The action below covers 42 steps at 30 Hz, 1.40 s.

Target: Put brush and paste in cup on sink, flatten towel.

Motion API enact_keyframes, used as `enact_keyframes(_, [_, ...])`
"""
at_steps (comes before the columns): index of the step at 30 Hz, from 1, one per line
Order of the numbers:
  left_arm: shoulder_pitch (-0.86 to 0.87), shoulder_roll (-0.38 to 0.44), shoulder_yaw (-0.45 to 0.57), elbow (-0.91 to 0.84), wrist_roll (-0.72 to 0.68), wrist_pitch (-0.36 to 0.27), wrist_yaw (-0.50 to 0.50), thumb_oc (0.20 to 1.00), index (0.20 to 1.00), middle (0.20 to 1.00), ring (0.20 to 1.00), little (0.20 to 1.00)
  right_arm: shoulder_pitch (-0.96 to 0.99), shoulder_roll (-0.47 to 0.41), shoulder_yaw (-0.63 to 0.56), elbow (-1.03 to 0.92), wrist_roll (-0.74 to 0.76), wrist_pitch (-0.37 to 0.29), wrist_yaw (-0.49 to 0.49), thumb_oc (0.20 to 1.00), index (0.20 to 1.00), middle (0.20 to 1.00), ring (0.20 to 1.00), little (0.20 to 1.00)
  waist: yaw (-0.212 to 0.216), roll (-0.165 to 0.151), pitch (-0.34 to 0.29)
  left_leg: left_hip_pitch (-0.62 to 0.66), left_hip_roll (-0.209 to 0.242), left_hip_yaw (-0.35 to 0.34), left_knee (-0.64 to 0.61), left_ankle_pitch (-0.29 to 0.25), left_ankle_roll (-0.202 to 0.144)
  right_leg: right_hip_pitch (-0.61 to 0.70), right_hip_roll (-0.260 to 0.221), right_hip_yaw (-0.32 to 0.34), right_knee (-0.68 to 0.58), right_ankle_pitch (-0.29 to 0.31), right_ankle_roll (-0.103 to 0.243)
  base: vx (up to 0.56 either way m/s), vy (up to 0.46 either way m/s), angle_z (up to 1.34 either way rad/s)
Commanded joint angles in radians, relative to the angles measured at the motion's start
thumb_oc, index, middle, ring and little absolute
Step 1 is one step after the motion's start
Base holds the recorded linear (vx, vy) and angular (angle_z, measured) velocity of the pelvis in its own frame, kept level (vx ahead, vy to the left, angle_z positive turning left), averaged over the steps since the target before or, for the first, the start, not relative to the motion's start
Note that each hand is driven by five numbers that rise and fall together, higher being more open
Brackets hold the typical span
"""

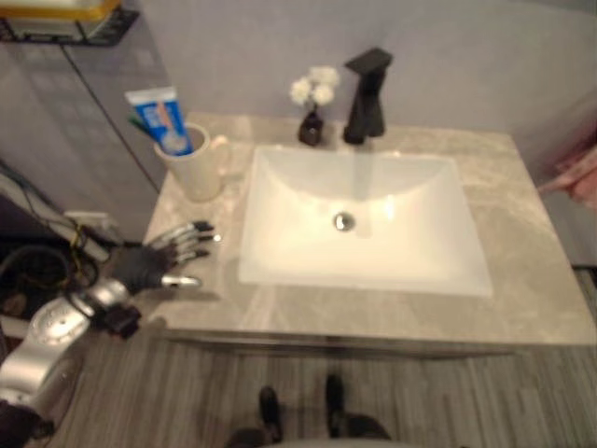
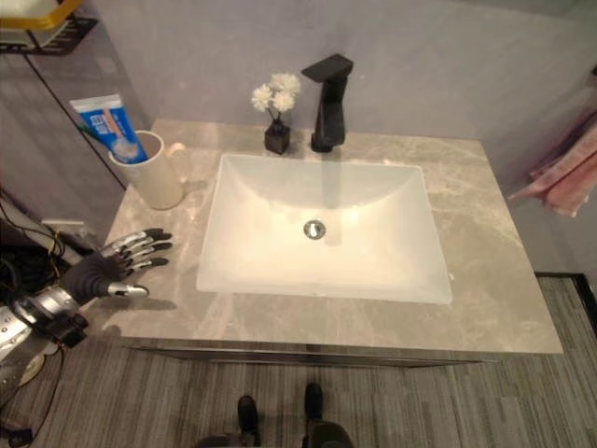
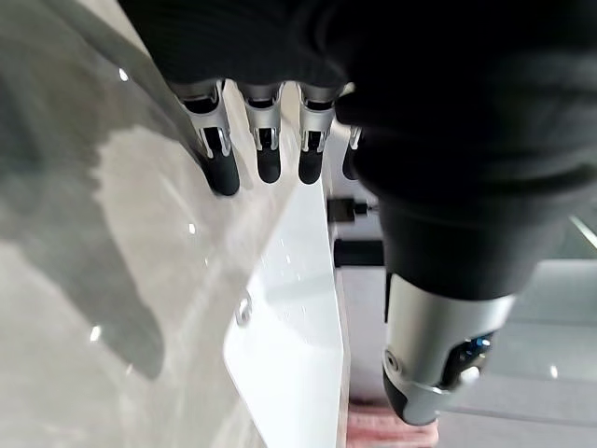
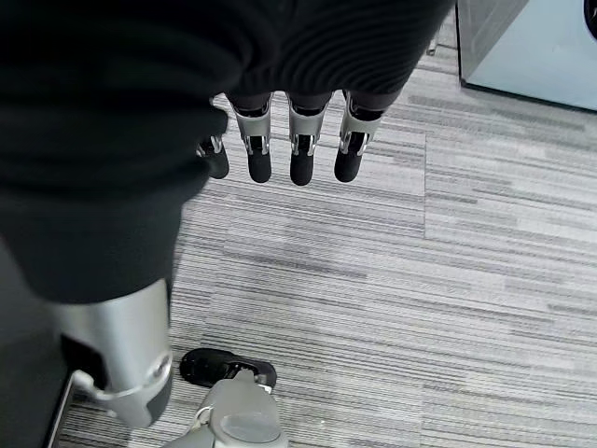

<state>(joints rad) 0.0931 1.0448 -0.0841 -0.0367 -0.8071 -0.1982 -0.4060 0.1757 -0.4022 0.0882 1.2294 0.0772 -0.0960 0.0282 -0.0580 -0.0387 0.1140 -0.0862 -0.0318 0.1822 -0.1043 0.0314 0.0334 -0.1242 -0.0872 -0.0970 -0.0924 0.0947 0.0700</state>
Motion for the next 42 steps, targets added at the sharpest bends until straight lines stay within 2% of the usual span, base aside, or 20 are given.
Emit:
enact_keyframes(1, [-0.061,0.006,0.096,0.029,0.011,-0.062,0.056,1.000,1.000,1.000,1.000,1.000,-0.009,-0.024,0.015,0.038,-0.020,0.006,-0.020,1.000,1.000,1.000,1.000,1.000,-0.012,-0.001,0.037,-0.006,-0.020,-0.021,0.017,-0.111,0.029,0.033,0.005,-0.003,0.005,-0.086,0.021,-0.03,0.047,0.05])
enact_keyframes(11, [-0.153,0.003,0.071,0.057,0.043,-0.086,0.099,1.000,1.000,1.000,1.000,1.000,-0.020,-0.014,0.020,0.026,0.010,0.007,-0.029,1.000,1.000,1.000,1.000,1.000,-0.024,0.001,0.048,-0.051,-0.026,-0.032,0.017,-0.100,0.029,-0.004,0.000,-0.004,0.005,-0.068,0.026,0.00,0.036,0.03])
enact_keyframes(18, [-0.218,-0.005,0.038,0.071,0.053,-0.100,0.124,1.000,1.000,1.000,1.000,1.000,-0.022,-0.017,0.011,0.025,0.035,0.008,-0.034,1.000,1.000,1.000,1.000,1.000,-0.032,0.014,0.064,-0.095,-0.026,-0.027,0.017,-0.090,0.027,-0.052,0.000,0.003,0.005,-0.055,0.032,0.03,0.015,0.00])
enact_keyframes(36, [-0.251,-0.009,0.035,0.085,0.066,-0.115,0.150,1.000,1.000,1.000,1.000,1.000,-0.023,-0.019,-0.007,0.022,0.055,0.004,-0.049,1.000,1.000,1.000,1.000,1.000,-0.040,0.032,0.096,-0.147,-0.023,-0.007,0.017,-0.084,0.017,-0.111,-0.001,0.018,0.005,-0.042,0.039,0.04,0.002,-0.03])
enact_keyframes(42, [-0.312,0.009,0.016,0.120,0.080,-0.129,0.172,1.000,1.000,1.000,1.000,1.000,-0.029,-0.030,-0.015,0.022,0.068,0.001,-0.055,1.000,1.000,1.000,1.000,1.000,-0.047,0.038,0.107,-0.165,-0.022,-0.010,0.017,-0.082,0.013,-0.127,-0.001,0.018,0.005,-0.042,0.041,0.04,0.000,-0.02])
